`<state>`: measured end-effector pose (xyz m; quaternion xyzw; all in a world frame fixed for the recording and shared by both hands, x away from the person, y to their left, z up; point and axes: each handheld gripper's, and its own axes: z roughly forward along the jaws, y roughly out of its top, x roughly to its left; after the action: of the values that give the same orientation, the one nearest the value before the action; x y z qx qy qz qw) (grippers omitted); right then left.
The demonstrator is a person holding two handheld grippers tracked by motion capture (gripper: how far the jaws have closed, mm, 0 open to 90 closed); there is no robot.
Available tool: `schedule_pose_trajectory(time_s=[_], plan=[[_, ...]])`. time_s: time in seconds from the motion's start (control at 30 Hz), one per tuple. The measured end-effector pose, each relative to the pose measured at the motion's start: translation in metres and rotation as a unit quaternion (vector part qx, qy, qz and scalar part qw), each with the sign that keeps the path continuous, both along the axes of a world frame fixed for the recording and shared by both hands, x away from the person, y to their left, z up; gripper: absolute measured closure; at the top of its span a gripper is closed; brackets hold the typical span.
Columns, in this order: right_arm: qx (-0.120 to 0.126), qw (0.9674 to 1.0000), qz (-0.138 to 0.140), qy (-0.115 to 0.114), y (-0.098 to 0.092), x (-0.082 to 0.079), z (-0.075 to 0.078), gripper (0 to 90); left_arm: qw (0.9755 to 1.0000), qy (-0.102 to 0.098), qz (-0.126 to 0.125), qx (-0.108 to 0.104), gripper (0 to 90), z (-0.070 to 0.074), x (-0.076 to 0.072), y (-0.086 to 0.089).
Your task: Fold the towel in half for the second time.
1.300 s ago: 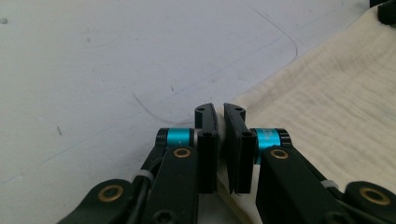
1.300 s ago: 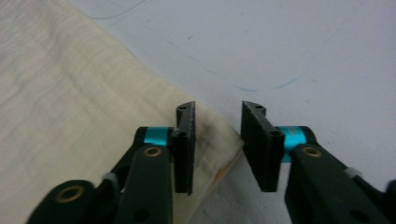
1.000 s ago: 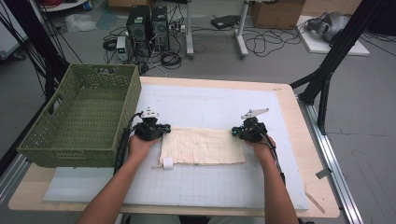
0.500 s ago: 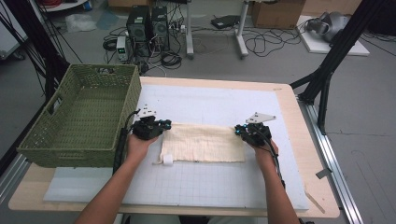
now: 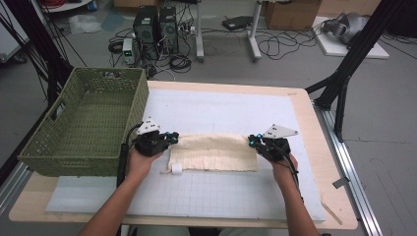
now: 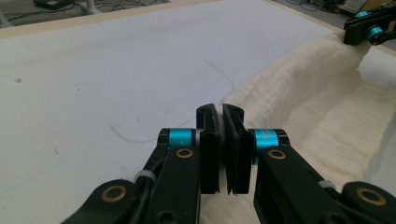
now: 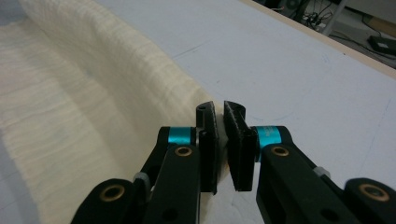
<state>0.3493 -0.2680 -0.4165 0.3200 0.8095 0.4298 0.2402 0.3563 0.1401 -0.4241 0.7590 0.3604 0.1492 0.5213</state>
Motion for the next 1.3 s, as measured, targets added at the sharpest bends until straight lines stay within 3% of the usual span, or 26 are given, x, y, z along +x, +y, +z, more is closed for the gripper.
schedule_pose_trajectory(time_s=[0.43, 0.8, 0.83, 0.93, 1.0, 1.07, 1.17, 1.3], plan=[[0.003, 0.9997, 0.026, 0.003, -0.004, -0.034, -0.008, 84.3, 0.9993, 0.018, -0.027, 0.015, 84.5, -0.007, -0.030, 0.005], [-0.007, 0.9992, 0.035, 0.018, -0.005, -0.048, -0.013, 84.1, 0.9985, 0.033, -0.039, 0.021, 82.6, -0.017, -0.049, 0.009], [-0.011, 0.9992, 0.034, 0.020, -0.005, -0.050, -0.014, 84.1, 0.9985, 0.037, -0.037, 0.016, 78.7, -0.016, -0.049, 0.009], [-0.015, 0.9989, 0.034, 0.029, -0.006, -0.052, -0.016, 83.6, 0.9985, 0.049, -0.015, -0.020, 54.2, -0.008, -0.049, 0.010], [-0.016, 0.9988, 0.034, 0.032, -0.005, -0.054, -0.016, 83.3, 0.9984, 0.033, -0.010, -0.044, 49.6, 0.002, -0.049, 0.010], [-0.017, 0.9989, 0.033, 0.029, -0.005, -0.054, -0.015, 82.3, 0.9984, 0.018, -0.008, -0.052, 49.5, 0.010, -0.048, 0.009], [-0.016, 0.9990, 0.029, 0.029, -0.006, -0.055, -0.015, 75.2, 0.9987, 0.022, -0.009, -0.046, 51.7, 0.008, -0.041, 0.004], [0.022, 0.9996, 0.017, 0.011, -0.012, -0.060, -0.003, 61.6, 0.9990, 0.037, -0.018, -0.013, 56.8, -0.003, -0.035, -0.007]])
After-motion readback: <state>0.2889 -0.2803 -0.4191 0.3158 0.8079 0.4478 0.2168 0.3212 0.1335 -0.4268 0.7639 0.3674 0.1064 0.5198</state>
